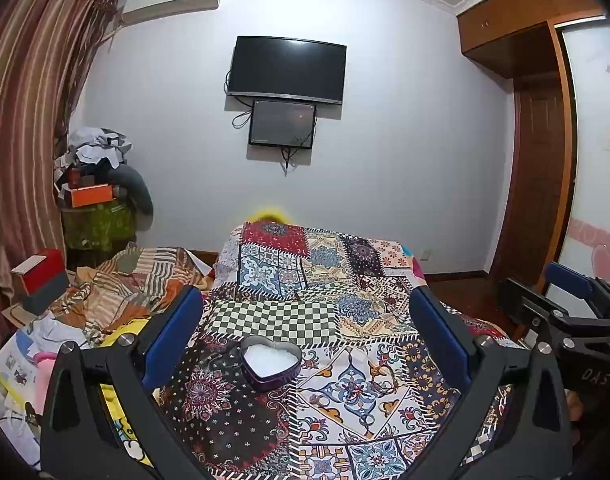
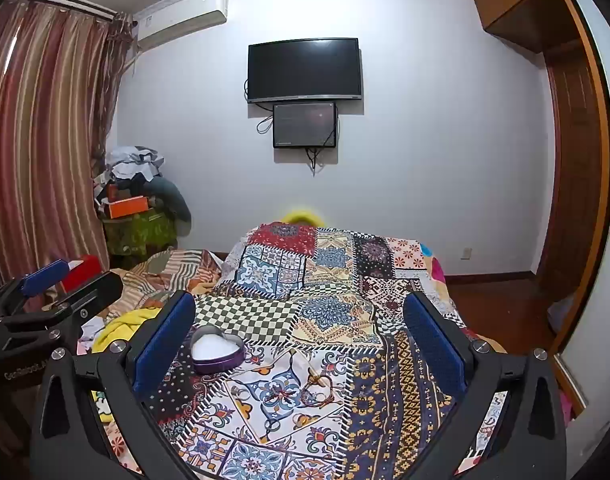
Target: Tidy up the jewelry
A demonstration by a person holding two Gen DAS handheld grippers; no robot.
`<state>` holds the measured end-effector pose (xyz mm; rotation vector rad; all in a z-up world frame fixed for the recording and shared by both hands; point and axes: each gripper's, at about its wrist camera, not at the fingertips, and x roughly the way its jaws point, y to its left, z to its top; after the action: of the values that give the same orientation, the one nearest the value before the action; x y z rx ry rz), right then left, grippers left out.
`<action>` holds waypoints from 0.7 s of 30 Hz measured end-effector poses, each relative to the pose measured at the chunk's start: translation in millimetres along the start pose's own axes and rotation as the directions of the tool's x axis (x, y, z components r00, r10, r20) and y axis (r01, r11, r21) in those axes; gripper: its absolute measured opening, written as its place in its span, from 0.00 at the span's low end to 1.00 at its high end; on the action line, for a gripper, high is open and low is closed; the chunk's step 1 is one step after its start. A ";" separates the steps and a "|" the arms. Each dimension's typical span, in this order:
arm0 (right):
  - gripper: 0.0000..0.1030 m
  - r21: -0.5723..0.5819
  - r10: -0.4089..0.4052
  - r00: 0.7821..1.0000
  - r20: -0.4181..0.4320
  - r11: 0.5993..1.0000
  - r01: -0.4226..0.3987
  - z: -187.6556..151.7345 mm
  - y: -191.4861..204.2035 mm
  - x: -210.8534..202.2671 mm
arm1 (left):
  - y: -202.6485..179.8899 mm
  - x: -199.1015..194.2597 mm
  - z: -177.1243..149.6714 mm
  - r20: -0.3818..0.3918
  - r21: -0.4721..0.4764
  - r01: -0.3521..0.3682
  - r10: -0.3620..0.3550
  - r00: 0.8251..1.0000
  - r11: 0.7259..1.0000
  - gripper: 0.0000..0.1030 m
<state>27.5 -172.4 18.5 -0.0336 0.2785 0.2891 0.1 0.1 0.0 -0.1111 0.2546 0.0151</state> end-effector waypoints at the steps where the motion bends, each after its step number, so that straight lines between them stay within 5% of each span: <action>1: 1.00 -0.001 0.000 1.000 -0.001 1.000 0.000 -0.3 -0.1 0.3 | -0.3 -0.5 -0.1 0.018 0.009 0.000 0.000 1.000 1.000 1.00; 21: 1.00 0.006 0.006 1.000 -0.006 1.000 -0.006 -2.7 -1.7 1.4 | -1.4 -1.6 3.3 0.001 0.014 -0.004 0.004 1.000 1.000 1.00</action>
<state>28.6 -173.8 15.6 -0.0274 0.2856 0.2945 -0.6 -1.0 3.7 -0.0968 0.2535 0.0170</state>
